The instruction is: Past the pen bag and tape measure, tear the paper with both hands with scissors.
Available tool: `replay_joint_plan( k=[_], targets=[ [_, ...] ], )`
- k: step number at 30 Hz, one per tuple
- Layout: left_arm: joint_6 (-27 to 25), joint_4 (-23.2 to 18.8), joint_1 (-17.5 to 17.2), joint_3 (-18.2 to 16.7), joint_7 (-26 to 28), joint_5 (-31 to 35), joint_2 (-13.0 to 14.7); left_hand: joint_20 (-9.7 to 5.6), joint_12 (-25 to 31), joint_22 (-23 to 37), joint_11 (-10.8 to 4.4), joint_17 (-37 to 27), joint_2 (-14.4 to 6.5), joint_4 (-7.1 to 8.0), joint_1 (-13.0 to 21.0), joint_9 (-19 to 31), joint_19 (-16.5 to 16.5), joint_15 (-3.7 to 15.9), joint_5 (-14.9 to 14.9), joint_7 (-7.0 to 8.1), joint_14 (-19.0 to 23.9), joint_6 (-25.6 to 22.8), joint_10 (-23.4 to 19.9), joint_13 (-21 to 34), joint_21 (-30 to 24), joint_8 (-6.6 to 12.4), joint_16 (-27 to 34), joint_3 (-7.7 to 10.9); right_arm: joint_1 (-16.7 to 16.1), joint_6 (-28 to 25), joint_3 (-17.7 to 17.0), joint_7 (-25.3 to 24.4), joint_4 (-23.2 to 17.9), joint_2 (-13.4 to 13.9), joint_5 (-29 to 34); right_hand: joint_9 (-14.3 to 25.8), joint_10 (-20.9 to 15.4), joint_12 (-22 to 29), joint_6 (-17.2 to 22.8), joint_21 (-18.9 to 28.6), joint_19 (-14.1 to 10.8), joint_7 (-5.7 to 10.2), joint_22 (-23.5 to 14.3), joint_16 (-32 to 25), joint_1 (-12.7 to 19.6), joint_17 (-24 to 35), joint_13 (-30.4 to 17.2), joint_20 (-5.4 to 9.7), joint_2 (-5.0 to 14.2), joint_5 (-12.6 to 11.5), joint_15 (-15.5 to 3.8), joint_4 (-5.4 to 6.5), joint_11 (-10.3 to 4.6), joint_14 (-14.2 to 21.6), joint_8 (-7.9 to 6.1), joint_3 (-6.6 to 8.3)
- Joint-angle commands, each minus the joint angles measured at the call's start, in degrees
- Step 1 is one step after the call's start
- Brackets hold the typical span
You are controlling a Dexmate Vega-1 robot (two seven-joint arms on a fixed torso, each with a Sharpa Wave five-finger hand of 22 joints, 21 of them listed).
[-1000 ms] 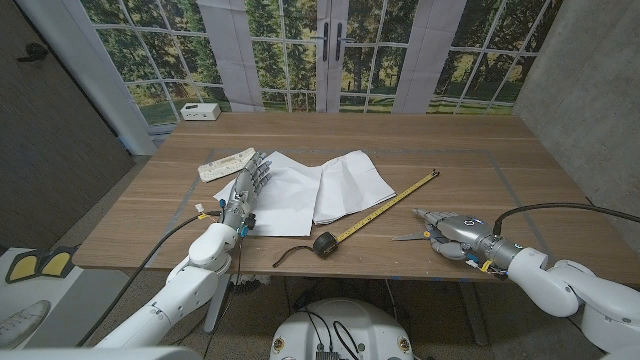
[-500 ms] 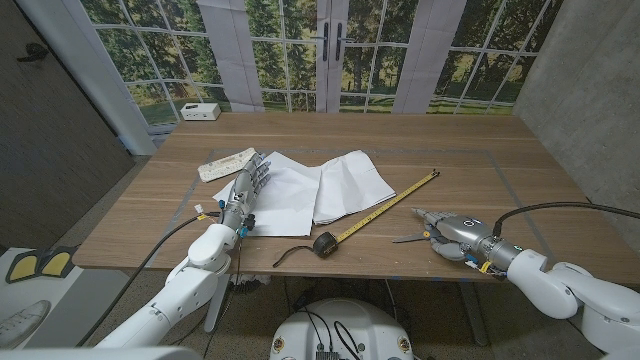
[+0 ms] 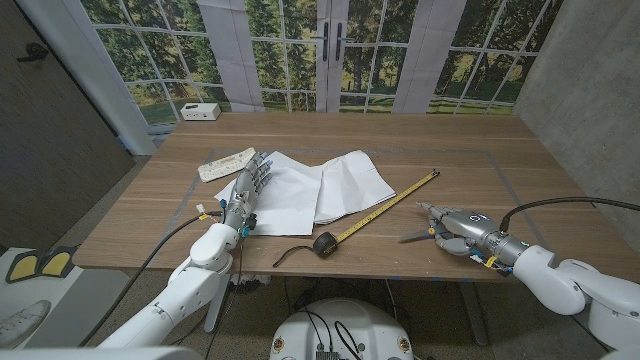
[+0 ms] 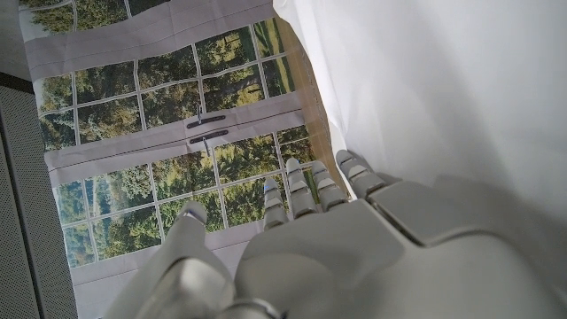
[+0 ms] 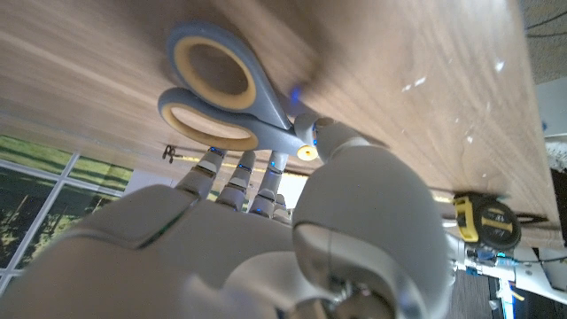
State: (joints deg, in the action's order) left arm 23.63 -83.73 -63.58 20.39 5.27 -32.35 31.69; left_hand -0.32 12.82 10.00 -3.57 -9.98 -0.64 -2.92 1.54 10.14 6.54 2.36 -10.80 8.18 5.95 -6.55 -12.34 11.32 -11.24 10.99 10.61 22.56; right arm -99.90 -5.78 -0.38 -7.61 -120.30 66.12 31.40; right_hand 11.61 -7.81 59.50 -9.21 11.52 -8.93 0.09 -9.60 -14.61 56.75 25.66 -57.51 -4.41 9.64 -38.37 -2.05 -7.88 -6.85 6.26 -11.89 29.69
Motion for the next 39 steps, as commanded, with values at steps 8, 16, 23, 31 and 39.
replay_joint_plan(
  k=[8,16,23,31,39],
  targets=[
    [0.62,-0.08,-0.76,-0.1,0.43,-0.15,-0.49,-0.3,0.32,0.12,-0.01,-0.15,-0.33,0.08,-0.04,0.14,0.2,3.53,-0.34,-0.02,0.56,-0.15,-0.71,0.1,-0.08,-0.08,0.05,-0.1,1.84,11.62,-5.79,-0.08,0.57,-7.5,-8.73,0.01,-5.14,0.91,1.02,-0.15,-1.06,-0.36,-0.06,0.46,-0.04,-0.05,1.41,0.03,-0.69,-0.71,-7.05,-0.01,-1.72,1.47,0.24,1.13],
    [0.79,-0.29,-1.17,-0.26,0.55,-0.2,-0.41,-0.29,0.26,0.12,-0.03,-0.15,-0.34,0.12,-0.06,0.13,0.16,3.54,-0.34,-0.1,0.5,-0.2,-0.68,0.1,-0.05,-0.09,0.01,-0.15,4.37,16.19,-6.83,2.4,2.31,-11.23,-15.8,-0.03,-5.88,0.97,1.39,-0.18,-1.45,-0.5,-0.06,0.57,-0.22,-0.17,2.37,-0.05,-0.76,-0.98,-7.21,0.19,-1.85,2.36,0.36,1.47],
    [0.79,-0.56,-1.3,-0.48,0.9,-0.11,-0.34,-0.25,0.27,0.12,0.02,-0.15,-0.35,0.14,-0.07,0.13,0.15,3.57,-0.35,-0.06,0.49,-0.21,-0.79,0.1,-0.04,-0.11,-0.01,-0.19,6.37,18.97,-7.05,4.1,2.66,-13.13,-19.44,-0.07,-6.51,1.05,1.93,-0.19,-1.86,-0.62,-0.08,0.71,-0.65,-0.18,3.29,-0.15,-0.89,-1.13,-7.26,0.56,-2.13,2.97,0.4,1.6],
    [0.68,-0.6,-1.27,-0.54,1.01,-0.05,-0.32,-0.27,0.23,0.12,-0.03,-0.14,-0.35,0.18,-0.08,0.12,0.14,3.46,-0.35,-0.44,0.5,-0.92,-0.84,0.1,-0.01,0.13,-0.03,-0.26,8.2,22.18,-6.84,6.12,2.69,-15.32,-24.39,-0.13,-6.99,1.3,2.35,-0.28,-2.04,-1.76,-0.1,0.79,-1.33,-0.04,4.0,-0.43,-0.77,-1.26,-7.33,1.21,-2.41,3.59,0.54,1.59],
    [0.41,-0.77,-1.46,-0.57,0.97,0.03,0.02,-0.29,0.32,0.11,-0.09,-0.14,-0.34,0.21,-0.09,0.12,0.16,3.51,-0.36,-0.52,0.5,-1.04,-1.15,0.1,-0.01,0.12,-0.04,-0.32,9.8,24.87,-5.99,8.51,4.08,-17.29,-31.81,-0.2,-7.44,1.79,2.68,-0.31,-2.25,-2.18,-0.11,0.82,-1.48,-0.03,4.18,-0.77,-0.83,-1.62,-7.21,1.24,-2.39,4.38,0.64,1.87]
  ],
)
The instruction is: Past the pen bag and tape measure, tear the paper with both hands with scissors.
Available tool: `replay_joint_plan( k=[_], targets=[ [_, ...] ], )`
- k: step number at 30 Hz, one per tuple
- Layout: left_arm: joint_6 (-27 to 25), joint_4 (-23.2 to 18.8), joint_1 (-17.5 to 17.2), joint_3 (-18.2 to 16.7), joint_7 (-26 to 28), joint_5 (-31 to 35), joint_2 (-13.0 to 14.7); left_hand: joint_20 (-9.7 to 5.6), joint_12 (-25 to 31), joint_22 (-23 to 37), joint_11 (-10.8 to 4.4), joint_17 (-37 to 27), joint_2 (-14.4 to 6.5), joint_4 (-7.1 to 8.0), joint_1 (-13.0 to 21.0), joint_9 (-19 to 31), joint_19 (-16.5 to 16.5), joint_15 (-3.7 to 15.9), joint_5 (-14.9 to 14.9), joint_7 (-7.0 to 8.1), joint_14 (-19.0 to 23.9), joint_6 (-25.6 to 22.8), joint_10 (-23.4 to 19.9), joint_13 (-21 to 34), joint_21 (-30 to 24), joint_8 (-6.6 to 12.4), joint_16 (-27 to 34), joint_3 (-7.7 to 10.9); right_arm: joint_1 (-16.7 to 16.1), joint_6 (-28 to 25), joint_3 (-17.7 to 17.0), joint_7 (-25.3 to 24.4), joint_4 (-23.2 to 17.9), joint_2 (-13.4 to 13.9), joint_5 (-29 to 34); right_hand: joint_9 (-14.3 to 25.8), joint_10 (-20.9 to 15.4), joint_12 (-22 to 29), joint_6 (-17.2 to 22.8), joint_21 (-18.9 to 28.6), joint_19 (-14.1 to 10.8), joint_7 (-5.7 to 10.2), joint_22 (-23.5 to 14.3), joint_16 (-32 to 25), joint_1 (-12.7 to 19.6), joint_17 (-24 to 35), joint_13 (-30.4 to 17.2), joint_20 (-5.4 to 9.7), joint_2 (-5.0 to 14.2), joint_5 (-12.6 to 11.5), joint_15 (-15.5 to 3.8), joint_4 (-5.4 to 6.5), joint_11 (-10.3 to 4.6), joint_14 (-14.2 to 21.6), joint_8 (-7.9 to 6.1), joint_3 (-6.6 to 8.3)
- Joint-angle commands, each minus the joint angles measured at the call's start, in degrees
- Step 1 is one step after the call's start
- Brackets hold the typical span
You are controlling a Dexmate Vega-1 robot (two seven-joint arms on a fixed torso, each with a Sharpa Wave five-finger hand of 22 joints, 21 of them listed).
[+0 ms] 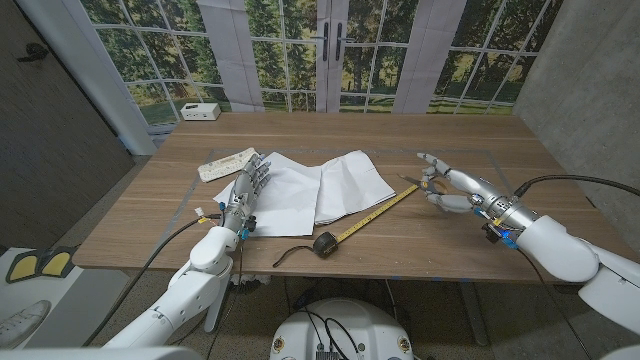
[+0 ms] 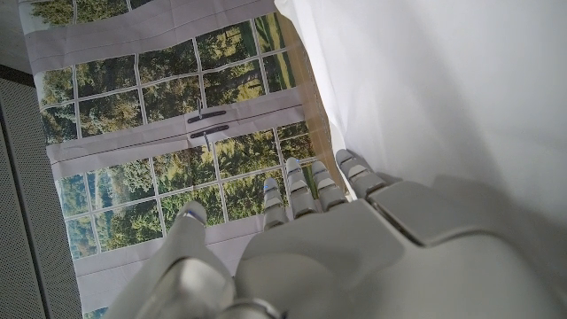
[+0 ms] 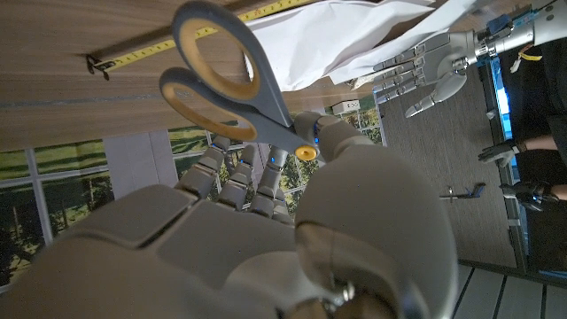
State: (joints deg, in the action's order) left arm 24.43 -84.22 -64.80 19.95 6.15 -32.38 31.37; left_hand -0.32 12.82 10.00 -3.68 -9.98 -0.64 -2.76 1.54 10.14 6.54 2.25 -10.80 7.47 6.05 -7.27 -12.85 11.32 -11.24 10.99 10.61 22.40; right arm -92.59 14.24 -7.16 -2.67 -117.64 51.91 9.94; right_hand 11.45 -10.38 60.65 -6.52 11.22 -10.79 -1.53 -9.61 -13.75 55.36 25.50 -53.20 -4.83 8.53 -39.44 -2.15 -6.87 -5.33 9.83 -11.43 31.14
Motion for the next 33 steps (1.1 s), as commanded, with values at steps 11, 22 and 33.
replay_joint_plan(
  k=[11,22,33],
  targets=[
    [-0.24,0.13,-0.07,0.22,-1.0,-0.58,0.04,-0.33,0.39,0.11,0.0,-0.14,-0.32,0.09,-0.1,0.11,0.2,3.76,-0.37,-0.24,0.4,-1.41,-1.0,0.1,-0.01,0.42,-0.05,-0.25,4.29,7.78,2.57,6.66,3.3,-4.86,-21.24,-0.09,-5.29,1.61,1.17,-0.01,-0.83,-0.67,-0.11,0.15,0.11,0.11,-0.51,-0.61,0.18,-1.12,-7.18,-0.12,-4.18,1.61,0.05,1.15],
    [-0.2,-0.96,-0.48,0.18,-0.99,-0.43,0.39,-0.46,0.41,0.11,-0.02,-0.13,-0.37,0.14,-0.08,0.12,0.27,3.57,-0.37,-0.42,0.42,-2.62,-1.24,0.1,-0.01,0.71,-0.06,-0.32,7.08,8.83,5.84,8.94,5.05,-5.52,-29.99,-0.12,-6.41,2.45,1.69,-0.26,-0.3,-0.64,-0.15,0.83,-0.06,0.31,-0.22,-0.43,0.15,-1.83,-6.18,-0.09,-4.25,0.79,0.19,1.71],
    [-0.06,-1.71,-0.34,0.56,-0.88,0.68,0.67,-0.5,0.46,0.1,-0.03,-0.12,-0.48,0.17,0.03,0.14,0.33,3.64,-0.39,-1.35,0.52,-5.26,-1.63,0.1,0.0,1.34,-0.05,-0.37,9.77,10.14,9.22,9.76,6.38,-6.07,-35.11,-0.16,-7.75,3.11,2.45,-0.11,-0.82,-0.61,-0.18,0.77,-0.24,0.52,0.44,-0.82,-0.05,-2.38,-6.29,-0.14,-4.61,1.63,0.19,2.17]
  ],
)
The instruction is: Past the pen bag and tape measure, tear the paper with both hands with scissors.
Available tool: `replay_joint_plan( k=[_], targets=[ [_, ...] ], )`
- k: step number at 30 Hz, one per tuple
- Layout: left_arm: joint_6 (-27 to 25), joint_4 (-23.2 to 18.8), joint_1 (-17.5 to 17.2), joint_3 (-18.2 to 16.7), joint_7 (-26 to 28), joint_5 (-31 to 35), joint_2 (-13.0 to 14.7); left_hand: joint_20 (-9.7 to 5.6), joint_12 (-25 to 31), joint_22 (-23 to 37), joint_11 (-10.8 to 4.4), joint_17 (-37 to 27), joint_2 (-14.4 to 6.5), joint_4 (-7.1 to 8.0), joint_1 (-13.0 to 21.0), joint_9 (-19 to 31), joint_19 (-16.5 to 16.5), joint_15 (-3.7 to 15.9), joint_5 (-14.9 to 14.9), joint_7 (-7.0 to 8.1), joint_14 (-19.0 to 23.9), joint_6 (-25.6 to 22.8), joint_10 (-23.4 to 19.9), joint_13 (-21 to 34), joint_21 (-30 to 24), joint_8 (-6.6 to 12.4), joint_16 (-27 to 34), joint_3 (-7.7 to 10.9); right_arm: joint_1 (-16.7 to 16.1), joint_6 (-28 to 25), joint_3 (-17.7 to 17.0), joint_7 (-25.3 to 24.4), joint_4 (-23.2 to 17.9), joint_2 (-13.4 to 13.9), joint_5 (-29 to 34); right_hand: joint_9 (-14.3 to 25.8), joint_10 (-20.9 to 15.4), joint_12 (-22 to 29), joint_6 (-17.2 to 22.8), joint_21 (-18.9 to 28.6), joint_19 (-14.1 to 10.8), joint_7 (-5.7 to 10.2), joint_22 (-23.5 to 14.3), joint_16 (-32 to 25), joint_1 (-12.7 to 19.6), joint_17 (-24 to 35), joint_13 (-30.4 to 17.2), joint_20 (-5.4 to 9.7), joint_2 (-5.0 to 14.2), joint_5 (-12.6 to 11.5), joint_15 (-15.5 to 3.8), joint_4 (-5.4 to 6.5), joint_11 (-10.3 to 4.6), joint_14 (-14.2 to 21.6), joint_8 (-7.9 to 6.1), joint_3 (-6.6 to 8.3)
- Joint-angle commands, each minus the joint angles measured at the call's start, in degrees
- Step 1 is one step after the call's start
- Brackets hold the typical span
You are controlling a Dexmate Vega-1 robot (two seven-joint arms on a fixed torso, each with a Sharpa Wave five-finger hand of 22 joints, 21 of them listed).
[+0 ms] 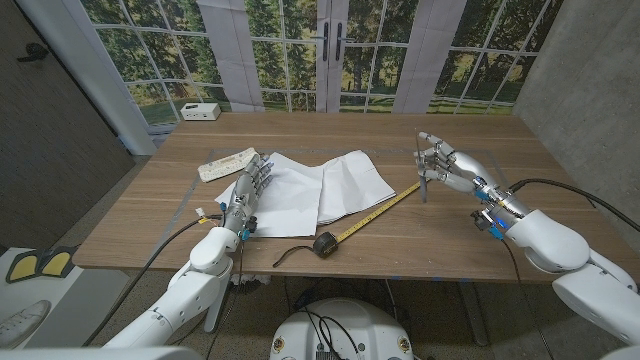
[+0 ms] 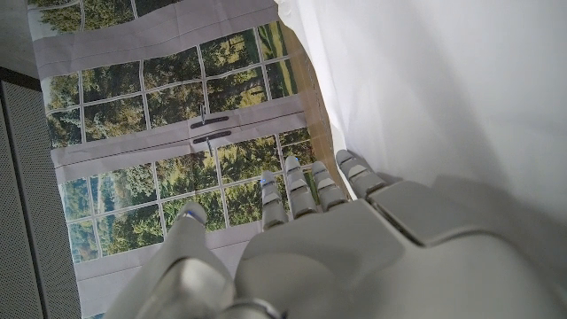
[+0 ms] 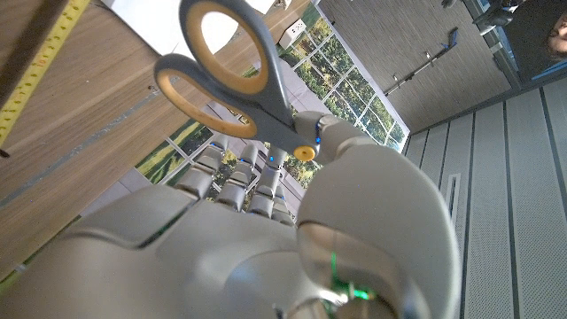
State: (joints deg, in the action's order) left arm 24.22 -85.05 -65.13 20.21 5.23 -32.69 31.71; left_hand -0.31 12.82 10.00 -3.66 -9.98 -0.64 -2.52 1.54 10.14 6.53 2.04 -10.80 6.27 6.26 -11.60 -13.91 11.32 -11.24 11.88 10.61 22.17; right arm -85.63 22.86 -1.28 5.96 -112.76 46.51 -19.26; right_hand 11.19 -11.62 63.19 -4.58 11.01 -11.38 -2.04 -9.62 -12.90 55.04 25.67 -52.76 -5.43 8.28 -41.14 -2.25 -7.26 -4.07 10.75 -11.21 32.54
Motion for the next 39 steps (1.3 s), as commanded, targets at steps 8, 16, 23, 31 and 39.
replay_joint_plan(
  k=[8,16,23,31,39],
  targets=[
    [1.58,-1.44,-0.32,0.44,-0.23,1.25,-0.08,-0.81,0.52,0.05,-0.25,-0.02,-0.79,-0.67,1.08,0.16,0.47,4.1,-0.42,-0.74,0.36,-1.78,-0.94,0.08,0.01,0.51,-0.11,0.33,5.38,2.1,5.95,1.8,2.5,-1.12,-9.15,0.08,-7.28,1.14,1.25,0.02,-0.06,-0.12,-0.19,-0.17,-0.03,0.48,0.12,-0.54,0.13,-1.12,-6.66,0.22,-6.16,1.41,-0.09,1.1],
    [2.86,-2.56,-1.15,0.29,0.15,2.15,0.03,-0.84,0.44,0.01,-0.26,0.05,-0.91,-1.44,2.19,0.18,0.45,4.25,-0.39,-0.54,0.36,-2.2,-0.93,0.07,0.08,0.5,-0.16,0.78,6.77,2.52,7.88,2.1,2.92,-1.04,-11.05,0.06,-7.02,1.42,1.17,0.06,-0.18,-0.14,-0.21,0.0,-0.22,0.63,-0.04,-0.53,0.06,-1.42,-6.66,0.29,-6.04,1.3,0.11,1.3],
    [3.8,-3.51,-1.67,-0.02,0.37,3.07,0.41,-0.56,0.22,-0.05,-0.39,0.11,-0.71,-3.48,4.8,0.25,0.15,4.19,-0.25,0.62,0.1,-3.67,-0.65,0.06,0.26,0.76,-0.28,1.67,8.7,2.92,9.65,2.34,3.61,-1.14,-11.69,0.05,-7.08,1.45,1.31,0.07,-0.18,0.0,-0.22,0.07,-0.34,0.73,0.27,-0.51,0.03,-1.66,-6.69,0.32,-6.12,1.34,0.15,1.46],
    [5.87,-3.15,-1.52,0.29,-2.5,2.17,0.36,0.19,-0.16,-0.03,-0.44,0.13,-0.43,-6.03,8.19,0.3,-0.54,3.83,0.15,1.63,-0.68,-7.88,0.16,0.09,0.44,1.59,-0.44,2.82,10.94,3.44,11.78,2.81,4.39,-1.66,-12.66,0.02,-7.46,1.69,1.53,0.04,-0.1,0.02,-0.23,0.02,-0.33,0.84,0.46,-0.51,0.11,-2.0,-6.79,0.26,-6.19,1.71,0.17,1.77],
    [7.03,-4.34,-2.65,0.41,-0.11,3.78,-1.12,0.19,-0.78,0.03,-0.66,0.1,0.6,-7.13,10.9,0.36,-1.83,3.49,0.5,1.13,-2.6,-4.58,2.16,0.15,0.56,-0.5,-0.62,3.32,13.42,2.62,13.91,4.89,5.33,-1.34,-15.03,-0.01,-7.72,2.01,1.82,-0.06,0.2,0.1,-0.23,0.04,-0.32,0.94,0.4,-0.64,0.16,-2.35,-7.05,0.2,-6.62,1.91,0.18,2.07]
  ],
)
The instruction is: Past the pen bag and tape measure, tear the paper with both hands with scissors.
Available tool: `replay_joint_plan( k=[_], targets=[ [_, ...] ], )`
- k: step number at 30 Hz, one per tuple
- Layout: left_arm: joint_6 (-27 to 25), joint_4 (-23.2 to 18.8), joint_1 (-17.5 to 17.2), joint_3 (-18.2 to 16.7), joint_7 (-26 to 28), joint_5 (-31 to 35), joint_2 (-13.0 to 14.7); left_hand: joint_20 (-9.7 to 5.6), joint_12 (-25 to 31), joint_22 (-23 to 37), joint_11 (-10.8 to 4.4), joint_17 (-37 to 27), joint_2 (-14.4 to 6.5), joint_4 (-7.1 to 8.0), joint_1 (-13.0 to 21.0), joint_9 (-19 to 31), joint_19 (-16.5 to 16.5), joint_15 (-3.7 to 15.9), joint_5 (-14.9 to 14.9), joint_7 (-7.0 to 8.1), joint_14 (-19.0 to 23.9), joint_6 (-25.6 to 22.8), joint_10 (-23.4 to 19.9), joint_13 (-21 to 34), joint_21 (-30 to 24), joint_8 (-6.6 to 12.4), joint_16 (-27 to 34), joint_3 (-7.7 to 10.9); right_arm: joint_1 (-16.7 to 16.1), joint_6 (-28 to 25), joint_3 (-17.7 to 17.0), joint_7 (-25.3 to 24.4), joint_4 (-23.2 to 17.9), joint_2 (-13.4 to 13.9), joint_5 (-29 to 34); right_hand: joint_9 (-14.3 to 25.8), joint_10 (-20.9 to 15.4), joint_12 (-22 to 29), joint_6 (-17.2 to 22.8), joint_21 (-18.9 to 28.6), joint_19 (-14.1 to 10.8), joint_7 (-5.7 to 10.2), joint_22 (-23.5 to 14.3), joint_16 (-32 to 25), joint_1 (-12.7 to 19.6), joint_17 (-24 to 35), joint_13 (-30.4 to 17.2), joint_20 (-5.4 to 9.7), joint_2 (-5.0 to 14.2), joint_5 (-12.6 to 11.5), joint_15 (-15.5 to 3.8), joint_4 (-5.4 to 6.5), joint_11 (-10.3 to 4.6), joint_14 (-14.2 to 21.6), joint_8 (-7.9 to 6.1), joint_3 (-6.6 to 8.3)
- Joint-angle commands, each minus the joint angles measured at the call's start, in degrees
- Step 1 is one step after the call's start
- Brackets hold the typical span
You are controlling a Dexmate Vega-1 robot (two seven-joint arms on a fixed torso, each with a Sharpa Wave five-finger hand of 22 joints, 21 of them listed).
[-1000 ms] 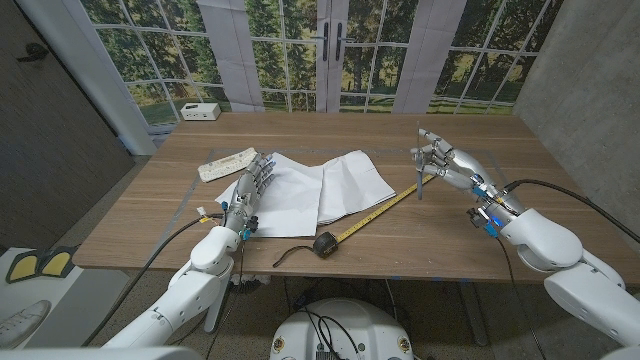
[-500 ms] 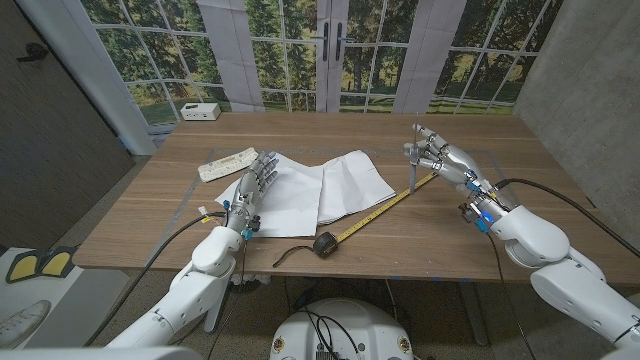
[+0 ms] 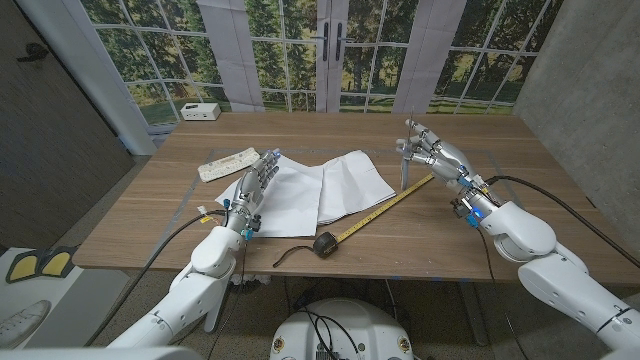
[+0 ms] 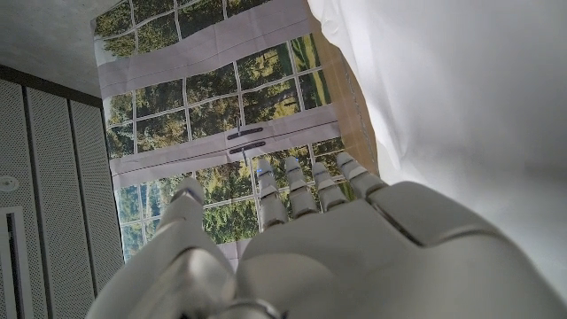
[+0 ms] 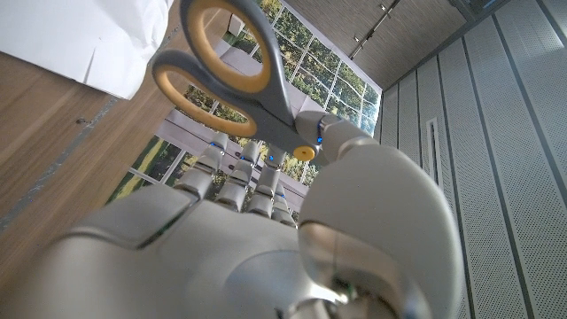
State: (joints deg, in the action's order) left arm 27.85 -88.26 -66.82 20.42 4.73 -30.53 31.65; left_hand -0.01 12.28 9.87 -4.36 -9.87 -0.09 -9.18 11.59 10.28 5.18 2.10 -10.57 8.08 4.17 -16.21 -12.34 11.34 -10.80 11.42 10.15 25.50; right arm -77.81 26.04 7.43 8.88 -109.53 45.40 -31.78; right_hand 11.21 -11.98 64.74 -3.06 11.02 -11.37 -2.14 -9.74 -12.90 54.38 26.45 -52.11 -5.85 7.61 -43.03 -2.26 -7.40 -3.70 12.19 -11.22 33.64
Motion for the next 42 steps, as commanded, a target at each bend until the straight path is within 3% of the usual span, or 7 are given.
replay_joint_plan(
  k=[1,5,11,22,29,36,42],
  targets=[
    [3.39,-1.3,-0.98,0.27,0.53,2.06,-0.97,-0.1,-0.25,0.17,-0.03,-0.01,0.1,-0.48,0.98,0.23,-0.52,3.42,0.28,-1.06,-0.58,-0.31,0.69,0.13,0.11,0.07,-0.15,0.02,5.85,-0.5,5.36,1.99,2.15,-0.14,-2.27,-0.03,-7.45,0.54,0.32,-0.06,0.18,0.22,-0.11,0.05,0.35,0.18,-0.3,-0.23,0.84,-0.51,-7.05,0.33,-7.1,0.5,0.18,1.01],
    [3.24,-2.27,-0.73,0.9,-0.09,4.27,0.21,-0.3,-1.04,0.23,0.55,-0.07,0.93,-0.18,1.83,0.37,-2.22,3.15,0.36,-0.82,-2.84,3.75,4.08,0.23,0.24,-1.27,-0.23,-0.2,6.85,-0.51,6.04,2.31,2.4,-0.15,-2.53,-0.05,-7.41,0.63,0.3,-0.08,0.28,0.22,-0.11,0.07,0.34,0.22,-0.34,-0.24,0.82,-0.65,-7.06,0.3,-7.15,0.55,0.24,1.12],
    [4.07,-3.68,-0.79,1.32,1.04,7.05,0.1,-0.28,-1.11,0.26,0.57,-0.09,1.2,0.19,1.5,0.46,-2.88,2.94,0.36,-0.9,-4.56,4.26,5.07,0.27,0.26,-1.08,-0.5,-0.5,8.32,-1.09,7.01,2.79,2.6,0.2,-2.62,-0.06,-7.55,0.67,0.38,-0.05,0.26,0.21,-0.11,0.09,0.29,0.27,-0.15,-0.32,0.71,-0.82,-7.14,0.25,-7.11,0.65,0.27,1.24],
    [5.75,-4.27,-1.53,1.4,4.83,11.41,-1.79,-0.6,-1.01,0.22,-0.32,-0.06,0.12,0.03,3.04,0.76,-3.55,3.69,0.26,2.74,-6.6,2.55,6.74,0.41,0.14,-0.08,-0.44,0.23,9.63,-0.51,8.28,2.48,3.48,-1.01,-3.37,-0.09,-7.78,0.82,0.56,-0.03,0.31,0.17,-0.11,0.13,0.25,0.38,0.09,-0.27,0.66,-1.12,-7.16,0.19,-7.05,0.8,0.29,1.51],
    [6.42,-3.56,-1.21,1.91,5.21,13.1,-2.27,-0.75,-0.83,0.19,-0.33,-0.05,-0.12,-0.3,4.07,0.86,-3.74,3.81,0.26,3.27,-6.86,1.15,7.05,0.46,0.11,0.52,-0.25,0.61,10.15,-0.28,8.98,2.13,3.89,-1.74,-3.61,-0.1,-8.03,0.92,0.89,-0.04,0.39,0.18,-0.12,0.1,0.2,0.48,0.36,-0.41,0.66,-1.37,-7.4,0.18,-7.22,1.08,0.25,1.72],
    [5.8,-4.93,-1.64,1.63,8.17,18.74,-1.91,-0.61,-0.29,0.1,-0.53,-0.04,-1.44,-1.03,8.55,0.98,-3.74,3.86,0.03,4.28,-7.16,-4.04,7.54,0.55,-0.06,2.27,0.04,2.33,10.53,-0.36,9.25,2.09,3.89,-1.67,-3.67,-0.12,-7.97,1.12,1.04,-0.06,0.52,0.26,-0.12,0.13,0.11,0.58,0.28,-0.63,0.62,-1.6,-7.5,0.19,-7.2,1.17,0.27,1.89],
    [4.58,-7.07,-2.36,1.04,11.04,23.4,-1.36,-0.59,-0.22,0.02,-0.95,-0.07,0.33,-1.64,10.92,0.97,-3.72,4.01,-0.1,4.12,-7.55,-5.88,8.17,0.59,-0.04,2.85,0.04,2.26,10.79,-0.69,9.41,2.07,3.73,-1.34,-3.52,-0.12,-8.03,1.19,1.02,-0.03,0.52,0.31,-0.12,0.17,0.01,0.65,0.41,-0.75,0.57,-1.77,-7.52,0.22,-7.25,1.23,0.34,2.01]
  ],
)
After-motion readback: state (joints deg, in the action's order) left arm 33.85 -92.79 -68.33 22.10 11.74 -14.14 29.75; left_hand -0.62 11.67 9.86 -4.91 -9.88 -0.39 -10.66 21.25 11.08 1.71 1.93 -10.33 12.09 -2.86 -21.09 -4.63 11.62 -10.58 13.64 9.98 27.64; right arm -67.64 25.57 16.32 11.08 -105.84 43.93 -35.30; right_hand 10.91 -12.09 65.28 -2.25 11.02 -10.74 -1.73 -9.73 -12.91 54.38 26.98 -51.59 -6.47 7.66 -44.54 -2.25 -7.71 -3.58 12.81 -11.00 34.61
